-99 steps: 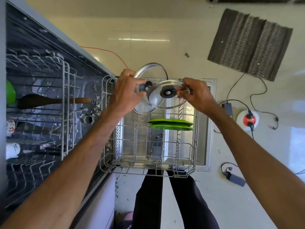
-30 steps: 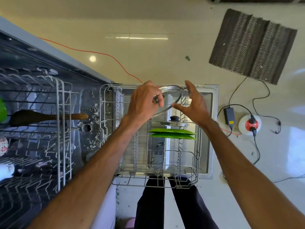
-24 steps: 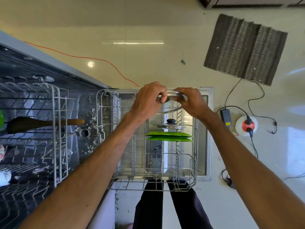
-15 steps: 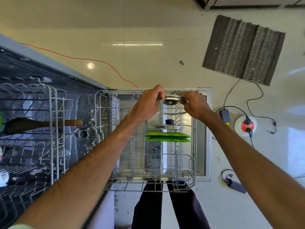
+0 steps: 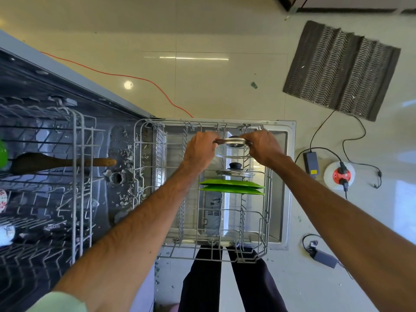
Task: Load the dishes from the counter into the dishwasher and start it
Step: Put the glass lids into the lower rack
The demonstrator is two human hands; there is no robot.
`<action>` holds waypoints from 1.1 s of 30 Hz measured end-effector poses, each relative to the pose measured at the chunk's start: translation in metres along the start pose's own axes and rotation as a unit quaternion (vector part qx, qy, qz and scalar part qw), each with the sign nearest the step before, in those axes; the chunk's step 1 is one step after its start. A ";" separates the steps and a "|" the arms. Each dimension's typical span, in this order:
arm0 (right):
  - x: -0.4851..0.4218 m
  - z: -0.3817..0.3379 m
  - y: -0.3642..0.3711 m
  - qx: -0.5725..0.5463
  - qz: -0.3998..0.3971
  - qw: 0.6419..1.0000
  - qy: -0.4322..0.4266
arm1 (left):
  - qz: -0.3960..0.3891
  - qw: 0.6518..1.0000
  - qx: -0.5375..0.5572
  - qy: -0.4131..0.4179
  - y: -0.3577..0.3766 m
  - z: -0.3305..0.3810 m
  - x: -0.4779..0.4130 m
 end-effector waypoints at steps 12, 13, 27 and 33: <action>-0.006 -0.003 0.004 0.036 -0.043 0.998 -0.025 | -0.007 0.999 -0.039 -0.012 0.001 -0.002 0.003; -0.006 -0.004 0.004 0.038 -0.044 0.998 -0.027 | -0.011 0.999 -0.040 -0.011 0.000 -0.003 0.003; -0.012 -0.002 -0.001 0.020 -0.059 0.997 -0.037 | -0.023 0.999 -0.029 -0.022 -0.002 -0.005 -0.001; -0.007 -0.003 -0.006 0.033 -0.043 0.997 -0.056 | -0.030 0.999 -0.020 -0.013 -0.005 -0.004 -0.003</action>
Point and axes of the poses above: each hand's wrist, its own x-axis away from the middle knuckle, its own y-axis out of the palm, z = x × y, the point moved 6 cm from there along -x, towards the middle knuckle, and after that the axes turned 2 degrees about x, right-handed, at the moved point
